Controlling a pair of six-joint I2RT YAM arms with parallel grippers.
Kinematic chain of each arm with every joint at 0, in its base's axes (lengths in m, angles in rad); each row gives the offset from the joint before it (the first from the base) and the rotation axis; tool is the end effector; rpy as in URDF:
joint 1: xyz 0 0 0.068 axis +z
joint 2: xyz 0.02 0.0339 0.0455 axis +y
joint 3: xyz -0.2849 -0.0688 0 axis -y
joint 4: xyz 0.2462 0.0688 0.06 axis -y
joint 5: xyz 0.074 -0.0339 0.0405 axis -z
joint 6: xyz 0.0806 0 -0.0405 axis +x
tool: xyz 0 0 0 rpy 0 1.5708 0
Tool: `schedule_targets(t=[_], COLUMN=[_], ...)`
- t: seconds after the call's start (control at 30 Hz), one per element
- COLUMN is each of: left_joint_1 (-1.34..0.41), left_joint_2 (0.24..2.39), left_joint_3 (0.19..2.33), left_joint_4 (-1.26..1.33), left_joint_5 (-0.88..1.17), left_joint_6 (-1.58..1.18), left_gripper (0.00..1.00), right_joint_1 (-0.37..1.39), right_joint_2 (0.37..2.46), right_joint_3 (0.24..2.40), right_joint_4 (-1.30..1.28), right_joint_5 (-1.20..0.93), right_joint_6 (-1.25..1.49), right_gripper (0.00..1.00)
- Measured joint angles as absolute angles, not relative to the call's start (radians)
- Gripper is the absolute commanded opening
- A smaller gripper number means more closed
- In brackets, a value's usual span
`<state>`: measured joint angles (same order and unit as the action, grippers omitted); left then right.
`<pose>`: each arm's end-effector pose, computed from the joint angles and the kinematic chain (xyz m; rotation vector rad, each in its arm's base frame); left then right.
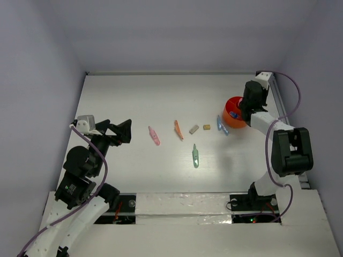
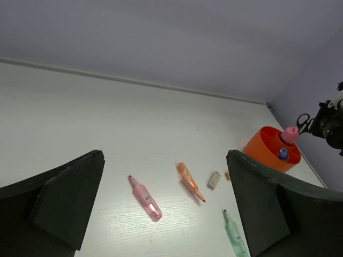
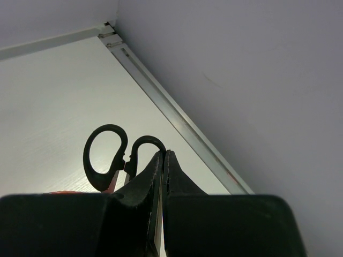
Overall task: Sort the stationery into containers
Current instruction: Place the scissors in the storage box.
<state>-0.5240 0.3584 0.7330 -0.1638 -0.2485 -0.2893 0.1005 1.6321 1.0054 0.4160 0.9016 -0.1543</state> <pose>0.1044 -0.0374 0.3912 -0.0497 1.3843 -0.5126 0.3977 -0.0234 0.2761 0.4315 1.7207 -0.8352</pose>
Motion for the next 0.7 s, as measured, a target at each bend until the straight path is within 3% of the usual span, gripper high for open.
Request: schedule_targets(t=[0.3,0.7], left_joint_1=[-0.524,-0.524], left_joint_2=[0.359,0.359], left_joint_3=[0.733,0.733], left_joint_4=[-0.164,-0.164], left_joint_5=[-0.252,-0.252], left_joint_6=[-0.289,-0.289], left_gripper=[0.99,0.99], right_joint_1=[0.115,0.146], right_joint_2=[1.662,1.628], right_joint_3=[0.966,0.928], right_joint_4=[0.478,0.330], right_joint_5=[0.928,0.904], right_joint_6=[-0.154,0.057], right_gripper=[0.00,0.23])
